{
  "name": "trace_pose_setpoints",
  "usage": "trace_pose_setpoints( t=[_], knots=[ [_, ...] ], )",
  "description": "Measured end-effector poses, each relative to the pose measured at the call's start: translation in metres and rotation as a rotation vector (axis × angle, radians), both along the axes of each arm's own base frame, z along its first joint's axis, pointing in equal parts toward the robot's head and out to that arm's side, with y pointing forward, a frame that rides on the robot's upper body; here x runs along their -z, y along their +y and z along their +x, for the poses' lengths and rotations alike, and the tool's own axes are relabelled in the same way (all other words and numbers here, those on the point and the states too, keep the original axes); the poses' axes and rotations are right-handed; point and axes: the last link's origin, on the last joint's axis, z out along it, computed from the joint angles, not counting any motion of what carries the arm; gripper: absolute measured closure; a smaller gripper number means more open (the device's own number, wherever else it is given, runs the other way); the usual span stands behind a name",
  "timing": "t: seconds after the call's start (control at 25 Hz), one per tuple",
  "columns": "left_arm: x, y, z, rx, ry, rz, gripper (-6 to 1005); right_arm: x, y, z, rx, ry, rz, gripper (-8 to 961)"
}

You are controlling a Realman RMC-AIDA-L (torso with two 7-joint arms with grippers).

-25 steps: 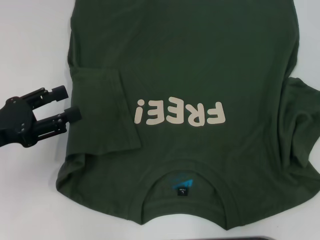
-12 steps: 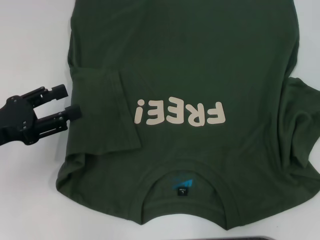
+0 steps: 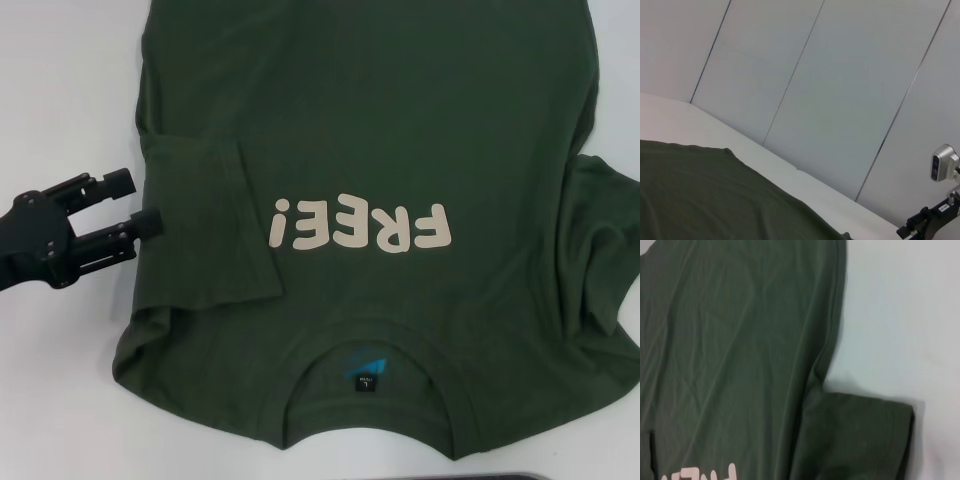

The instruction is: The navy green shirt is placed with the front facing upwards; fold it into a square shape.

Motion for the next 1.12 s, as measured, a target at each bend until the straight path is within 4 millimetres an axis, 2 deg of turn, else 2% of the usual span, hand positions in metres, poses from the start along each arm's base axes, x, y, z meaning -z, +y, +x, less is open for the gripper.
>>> trace_pose_setpoints(
  t=[1.12],
  knots=[
    [0.0,-0.001,-0.003,-0.012,0.007,0.001,218,0.014,0.006,0.009,0.04,0.013,0.018,101]
  ],
)
